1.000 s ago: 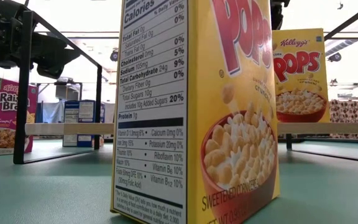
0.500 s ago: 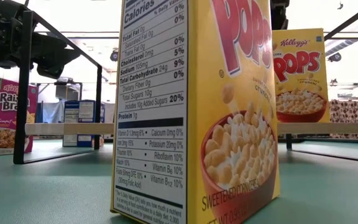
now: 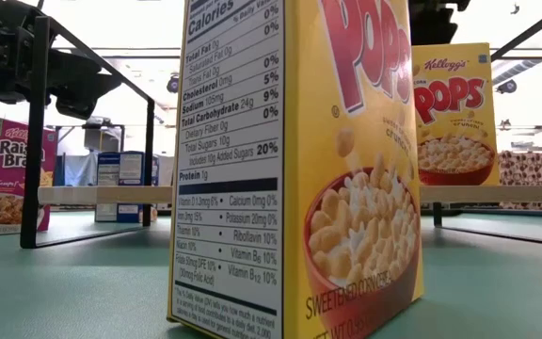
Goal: Stack cereal on shelf
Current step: Put the top yellow cereal box on the shelf aligned with the other yellow cereal box, then put the middle pink cereal box on the shelf
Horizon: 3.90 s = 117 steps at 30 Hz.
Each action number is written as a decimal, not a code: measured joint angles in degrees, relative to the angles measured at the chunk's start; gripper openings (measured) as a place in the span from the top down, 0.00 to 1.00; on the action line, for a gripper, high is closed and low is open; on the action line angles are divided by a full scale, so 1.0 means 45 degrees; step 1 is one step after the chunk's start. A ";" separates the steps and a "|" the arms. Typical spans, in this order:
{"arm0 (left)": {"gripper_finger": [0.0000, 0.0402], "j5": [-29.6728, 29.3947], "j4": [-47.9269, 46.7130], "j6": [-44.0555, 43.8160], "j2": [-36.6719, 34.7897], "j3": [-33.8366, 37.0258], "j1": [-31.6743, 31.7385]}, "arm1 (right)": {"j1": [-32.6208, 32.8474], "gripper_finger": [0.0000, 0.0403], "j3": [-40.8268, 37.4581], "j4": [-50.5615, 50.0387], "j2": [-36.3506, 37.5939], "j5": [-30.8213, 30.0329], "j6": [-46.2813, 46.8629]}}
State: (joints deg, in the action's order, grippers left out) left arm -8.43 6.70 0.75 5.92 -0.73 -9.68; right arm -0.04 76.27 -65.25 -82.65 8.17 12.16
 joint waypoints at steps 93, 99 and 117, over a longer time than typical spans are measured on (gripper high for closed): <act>0.52 -0.0002 0.0000 0.0000 0.0000 0.0000 0.0002 | 0.1003 0.08 0.1308 0.0790 0.0010 -0.1284 -0.1222; 0.52 0.0000 0.0000 0.0000 -0.0002 0.0000 0.0002 | 0.0989 0.08 0.1874 0.0503 0.0010 -0.1516 -0.1441; 0.52 0.0000 0.0000 0.0000 -0.0002 0.0000 0.0002 | -0.0007 0.08 0.2322 0.0091 0.0448 -0.3783 -0.1532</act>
State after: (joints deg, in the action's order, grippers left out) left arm -8.43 6.70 0.75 5.91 -0.73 -9.67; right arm -0.07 86.72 -64.85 -80.63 -8.86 5.27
